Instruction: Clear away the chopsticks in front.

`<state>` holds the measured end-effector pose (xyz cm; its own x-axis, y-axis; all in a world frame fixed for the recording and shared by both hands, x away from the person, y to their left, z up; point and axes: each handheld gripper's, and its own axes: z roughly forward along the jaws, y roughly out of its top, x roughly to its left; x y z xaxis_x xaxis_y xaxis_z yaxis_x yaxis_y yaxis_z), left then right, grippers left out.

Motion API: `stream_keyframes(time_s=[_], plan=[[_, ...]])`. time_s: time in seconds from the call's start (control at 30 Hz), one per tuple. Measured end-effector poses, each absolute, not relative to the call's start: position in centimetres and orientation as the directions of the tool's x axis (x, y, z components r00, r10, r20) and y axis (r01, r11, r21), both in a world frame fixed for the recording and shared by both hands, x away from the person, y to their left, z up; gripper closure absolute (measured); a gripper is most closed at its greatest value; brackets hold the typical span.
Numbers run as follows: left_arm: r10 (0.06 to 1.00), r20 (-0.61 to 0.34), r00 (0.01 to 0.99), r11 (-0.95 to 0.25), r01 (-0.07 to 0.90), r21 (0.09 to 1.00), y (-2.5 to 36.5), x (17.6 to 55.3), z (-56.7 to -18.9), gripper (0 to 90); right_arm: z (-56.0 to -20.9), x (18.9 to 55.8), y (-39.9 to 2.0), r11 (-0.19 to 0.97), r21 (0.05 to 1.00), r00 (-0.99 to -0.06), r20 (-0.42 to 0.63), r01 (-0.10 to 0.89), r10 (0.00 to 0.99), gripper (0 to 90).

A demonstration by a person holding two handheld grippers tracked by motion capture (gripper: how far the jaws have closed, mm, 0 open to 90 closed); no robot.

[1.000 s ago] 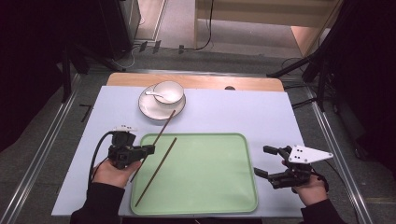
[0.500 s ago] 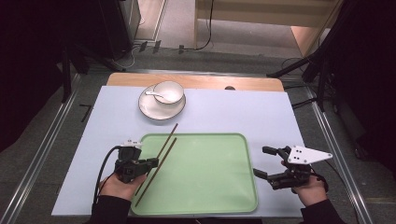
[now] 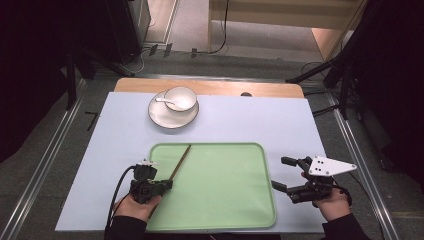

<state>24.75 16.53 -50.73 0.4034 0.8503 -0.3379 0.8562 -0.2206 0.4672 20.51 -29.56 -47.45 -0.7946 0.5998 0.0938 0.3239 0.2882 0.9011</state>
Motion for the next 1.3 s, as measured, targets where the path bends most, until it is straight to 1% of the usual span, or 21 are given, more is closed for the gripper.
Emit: stream_keyframes(time_s=[0.07, 0.2, 0.37, 0.47, 0.57, 0.7, 0.87, 1.03, 1.27, 1.3], plan=[[0.856, -0.327, 0.399, -0.218, 0.855, 0.471, 16.5, 24.6, -50.7, 86.3, -47.4, 20.5, -29.5, 0.288, 0.901, -0.794, 0.094, 0.324, 0.6, 16.4], [0.883, -0.307, 0.355, -0.181, 0.861, 0.475, 16.9, 24.2, -50.6, 86.3, -47.4, 20.5, -29.6, 0.289, 0.901, -0.794, 0.093, 0.324, 0.6, 16.4], [0.893, -0.313, 0.324, -0.153, 0.871, 0.466, 17.5, 24.1, -50.5, 86.2, -47.4, 20.5, -29.5, 0.288, 0.901, -0.795, 0.094, 0.323, 0.599, 16.4], [0.898, -0.287, 0.333, -0.165, 0.86, 0.483, 17.2, 23.9, -50.5, 85.9, -47.5, 20.5, -29.5, 0.29, 0.901, -0.795, 0.092, 0.323, 0.6, 16.4], [0.894, -0.305, 0.33, -0.154, 0.863, 0.481, 17.4, 23.9, -50.6, 85.6, -47.5, 20.5, -29.5, 0.29, 0.901, -0.795, 0.092, 0.324, 0.599, 16.4], [0.893, -0.295, 0.34, -0.169, 0.86, 0.481, 17.3, 23.7, -50.5, 85.2, -47.5, 20.5, -29.6, 0.29, 0.901, -0.795, 0.092, 0.324, 0.6, 16.4], [0.888, -0.287, 0.36, -0.191, 0.855, 0.481, 17.1, 23.8, -50.5, 81.6, -47.5, 20.5, -29.6, 0.289, 0.901, -0.796, 0.095, 0.324, 0.598, 16.4], [0.877, -0.318, 0.361, -0.182, 0.861, 0.475, 17.5, 24.1, -50.5, 80.3, -47.5, 20.5, -29.6, 0.288, 0.901, -0.796, 0.095, 0.324, 0.598, 16.4], [0.861, -0.338, 0.38, -0.167, 0.839, 0.518, 18.1, 24.3, -49.3, 74.3, -47.5, 20.5, -29.6, 0.287, 0.901, -0.796, 0.097, 0.325, 0.598, 16.4], [0.852, -0.346, 0.394, -0.164, 0.826, 0.539, 18.4, 24.5, -48.9, 72.8, -47.5, 20.5, -29.6, 0.288, 0.901, -0.797, 0.096, 0.324, 0.597, 16.4]])
